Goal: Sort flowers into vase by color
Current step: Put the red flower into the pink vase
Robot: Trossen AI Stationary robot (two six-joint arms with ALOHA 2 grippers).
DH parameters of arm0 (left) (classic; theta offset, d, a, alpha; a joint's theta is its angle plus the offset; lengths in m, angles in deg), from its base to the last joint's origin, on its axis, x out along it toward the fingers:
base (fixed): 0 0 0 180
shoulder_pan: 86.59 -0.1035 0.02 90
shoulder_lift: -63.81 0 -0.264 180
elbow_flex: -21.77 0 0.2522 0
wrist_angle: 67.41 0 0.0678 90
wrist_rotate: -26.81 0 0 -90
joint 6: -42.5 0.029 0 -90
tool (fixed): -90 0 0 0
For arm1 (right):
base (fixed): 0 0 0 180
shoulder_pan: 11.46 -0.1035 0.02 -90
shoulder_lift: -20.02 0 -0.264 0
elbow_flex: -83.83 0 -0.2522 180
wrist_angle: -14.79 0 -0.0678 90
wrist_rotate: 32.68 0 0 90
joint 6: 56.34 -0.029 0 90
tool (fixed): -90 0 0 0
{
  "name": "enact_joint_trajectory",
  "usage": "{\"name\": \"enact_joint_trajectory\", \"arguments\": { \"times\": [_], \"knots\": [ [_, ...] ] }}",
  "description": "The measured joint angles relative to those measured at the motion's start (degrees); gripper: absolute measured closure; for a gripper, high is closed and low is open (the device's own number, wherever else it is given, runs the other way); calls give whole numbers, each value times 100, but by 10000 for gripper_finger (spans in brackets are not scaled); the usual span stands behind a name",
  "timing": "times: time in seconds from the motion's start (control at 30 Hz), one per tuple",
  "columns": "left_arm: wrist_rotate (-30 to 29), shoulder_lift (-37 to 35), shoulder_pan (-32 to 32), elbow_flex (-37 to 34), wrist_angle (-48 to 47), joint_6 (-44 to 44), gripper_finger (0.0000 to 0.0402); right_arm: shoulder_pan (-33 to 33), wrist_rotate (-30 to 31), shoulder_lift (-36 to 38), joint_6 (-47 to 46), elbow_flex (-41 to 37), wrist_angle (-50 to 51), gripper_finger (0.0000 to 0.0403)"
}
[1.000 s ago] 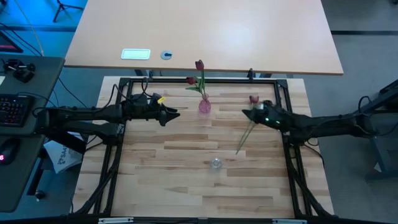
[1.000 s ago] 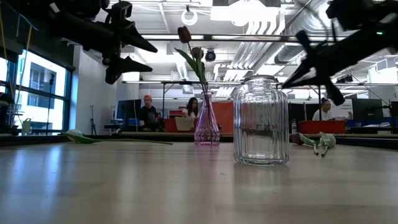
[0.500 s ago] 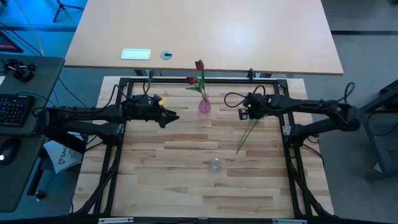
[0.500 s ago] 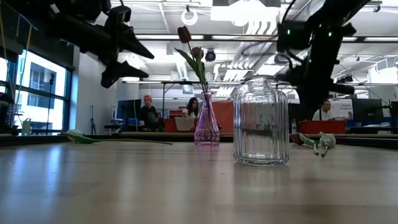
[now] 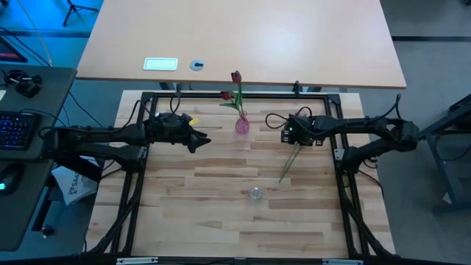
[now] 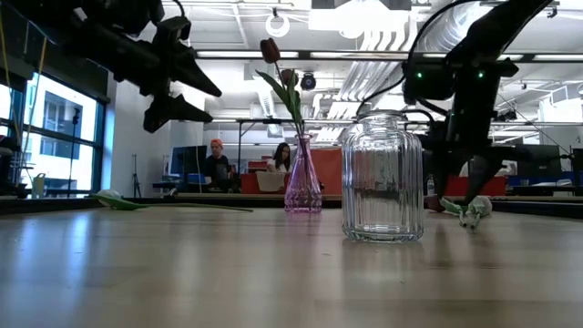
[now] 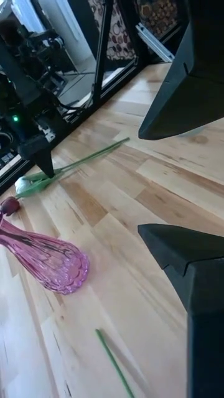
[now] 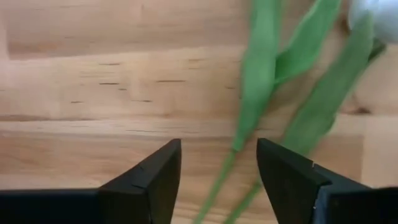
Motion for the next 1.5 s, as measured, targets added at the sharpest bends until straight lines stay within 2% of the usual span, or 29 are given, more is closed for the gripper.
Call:
{"name": "enact_joint_trajectory", "arguments": {
  "times": [0.17, 0.3, 0.5, 0.67, 0.77, 1.13, 1.27, 1.5],
  "knots": [
    [-12, 0, 2, 0, 0, 29, 181, 2, 101, -66, -274, -2, 448, 194],
    [-60, 1, 2, 0, 0, 188, 181, 58, 165, -212, -283, -2, 107, 204],
    [-62, 2, 2, 0, -11, 174, 181, 35, -104, -536, -263, 7, -243, 219],
    [-67, 2, 2, 0, -7, 53, 181, 31, -348, -308, -137, 2, -202, 224],
    [-82, 2, 2, 0, -7, 138, 181, 37, -329, -134, -133, 2, -214, 224],
    [-312, 2, 2, 0, -4, 167, 181, 36, -158, -192, -434, -4, -163, 225],
    [-312, 2, 2, 0, -9, 90, 181, 60, 53, -346, -571, -7, 23, 225],
    [-312, 2, 2, 0, -150, 22, 181, 72, -126, -840, -530, 22, -243, 225]
  ]
}}
